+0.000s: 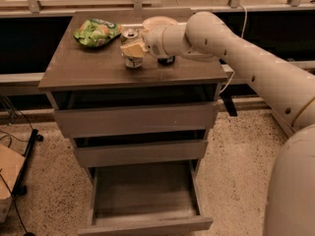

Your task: Pick 7up can from bottom drawer and place on counter

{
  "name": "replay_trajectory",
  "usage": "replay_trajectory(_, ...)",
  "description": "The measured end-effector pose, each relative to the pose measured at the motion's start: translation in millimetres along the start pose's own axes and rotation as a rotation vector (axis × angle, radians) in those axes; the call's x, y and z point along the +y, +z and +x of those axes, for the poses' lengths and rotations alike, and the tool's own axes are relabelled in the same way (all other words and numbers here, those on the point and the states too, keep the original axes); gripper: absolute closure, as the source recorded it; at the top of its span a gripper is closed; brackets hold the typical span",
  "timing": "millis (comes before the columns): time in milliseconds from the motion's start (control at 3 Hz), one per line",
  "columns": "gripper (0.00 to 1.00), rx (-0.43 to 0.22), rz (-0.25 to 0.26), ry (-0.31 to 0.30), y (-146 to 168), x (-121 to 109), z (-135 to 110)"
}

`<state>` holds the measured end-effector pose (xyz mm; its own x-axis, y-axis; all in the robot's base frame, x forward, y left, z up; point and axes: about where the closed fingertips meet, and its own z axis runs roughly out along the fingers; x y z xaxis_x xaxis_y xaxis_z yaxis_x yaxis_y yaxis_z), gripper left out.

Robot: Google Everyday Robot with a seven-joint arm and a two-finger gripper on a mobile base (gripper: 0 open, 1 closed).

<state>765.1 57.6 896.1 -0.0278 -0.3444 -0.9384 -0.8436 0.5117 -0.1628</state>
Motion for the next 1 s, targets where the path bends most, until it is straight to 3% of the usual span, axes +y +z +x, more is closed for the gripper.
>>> replay_trajectory(333, 0.13, -0.028, -0.043, -0.004, 15.5, 5.0, -8.9)
replay_trajectory(667, 0.0, -0.031, -0.048, -0.005, 17.7, 6.0, -10.2)
replay_trajectory(1000, 0.0, -0.031, -0.048, -0.005, 17.7, 6.0, -10.2)
